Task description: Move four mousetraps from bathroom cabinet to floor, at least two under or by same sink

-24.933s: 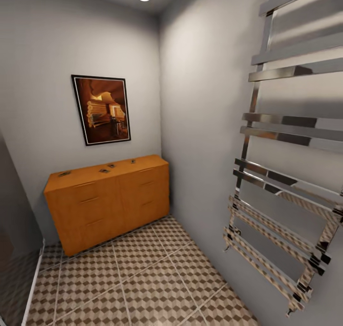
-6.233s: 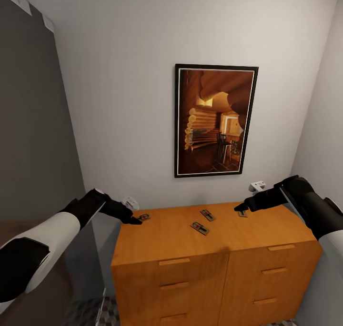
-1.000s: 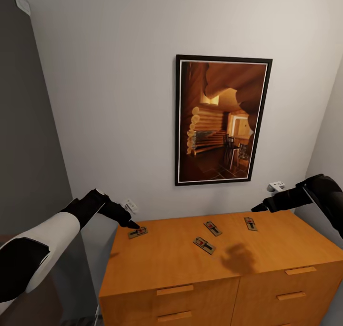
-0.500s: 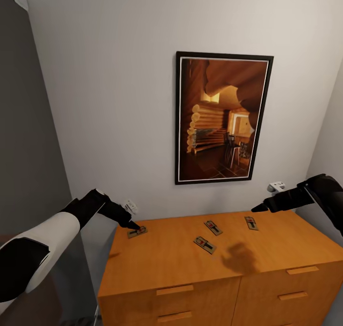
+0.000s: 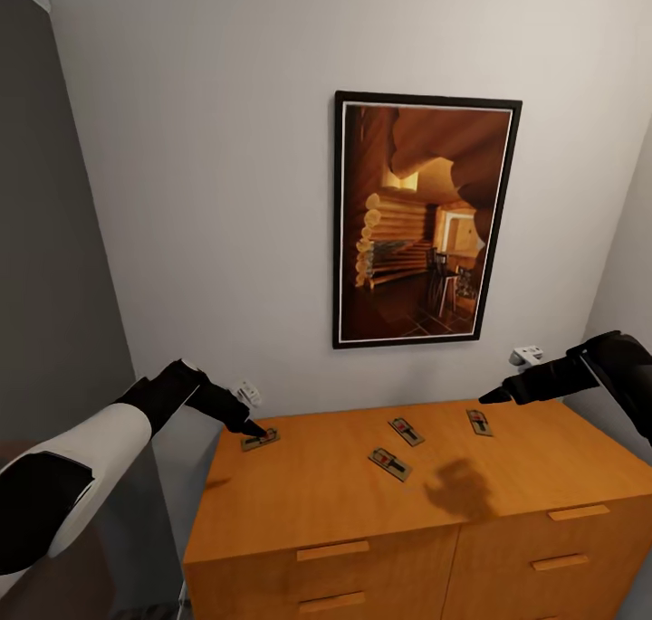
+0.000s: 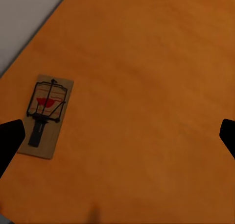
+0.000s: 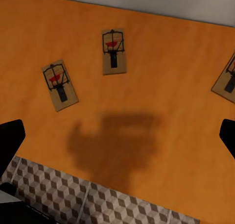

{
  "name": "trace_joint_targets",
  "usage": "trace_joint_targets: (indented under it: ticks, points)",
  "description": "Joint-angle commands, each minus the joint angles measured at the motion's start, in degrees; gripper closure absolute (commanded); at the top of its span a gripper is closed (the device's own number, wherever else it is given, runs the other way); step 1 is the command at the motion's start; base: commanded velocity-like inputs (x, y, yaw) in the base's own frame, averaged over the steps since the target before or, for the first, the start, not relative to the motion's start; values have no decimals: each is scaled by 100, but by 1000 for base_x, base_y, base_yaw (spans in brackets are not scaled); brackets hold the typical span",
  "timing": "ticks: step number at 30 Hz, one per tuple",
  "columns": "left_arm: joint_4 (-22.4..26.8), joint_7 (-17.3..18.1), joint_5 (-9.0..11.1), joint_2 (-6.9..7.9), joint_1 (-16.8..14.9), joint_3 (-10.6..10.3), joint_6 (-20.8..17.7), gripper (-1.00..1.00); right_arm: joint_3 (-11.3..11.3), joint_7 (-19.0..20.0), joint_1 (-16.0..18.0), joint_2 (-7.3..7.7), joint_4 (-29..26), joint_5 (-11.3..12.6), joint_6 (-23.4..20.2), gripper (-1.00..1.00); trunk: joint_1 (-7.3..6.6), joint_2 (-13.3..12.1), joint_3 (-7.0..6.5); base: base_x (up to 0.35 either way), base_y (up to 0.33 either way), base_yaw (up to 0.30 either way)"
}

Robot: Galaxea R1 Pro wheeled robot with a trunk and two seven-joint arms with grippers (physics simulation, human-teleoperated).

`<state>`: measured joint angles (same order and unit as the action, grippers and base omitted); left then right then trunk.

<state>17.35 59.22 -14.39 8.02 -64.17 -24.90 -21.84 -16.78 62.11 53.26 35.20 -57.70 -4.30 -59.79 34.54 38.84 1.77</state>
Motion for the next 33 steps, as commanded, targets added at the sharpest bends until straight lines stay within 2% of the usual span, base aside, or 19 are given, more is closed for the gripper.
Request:
trace_joint_targets:
  ticks: [1,13,21,33]
  points:
    - [14,31,-37,0,-2,20,-56,-100,-9,46,9,4,-4,-45,-21,-100,25,52,30,0,0,0]
    - [15,24,-37,2,0,22,-58,-100,-9,46,9,29,-5,-45,-21,-100,288,533,248,0,0,0]
    - [15,28,-37,6,1,21,-53,-100,-9,46,9,48,-4,-52,-21,-100,464,854,442,0,0,27]
    - [22,30,-37,6,0,21,-49,-100,-9,46,9,56,-4,-53,-21,-100,464,854,543,0,0,4]
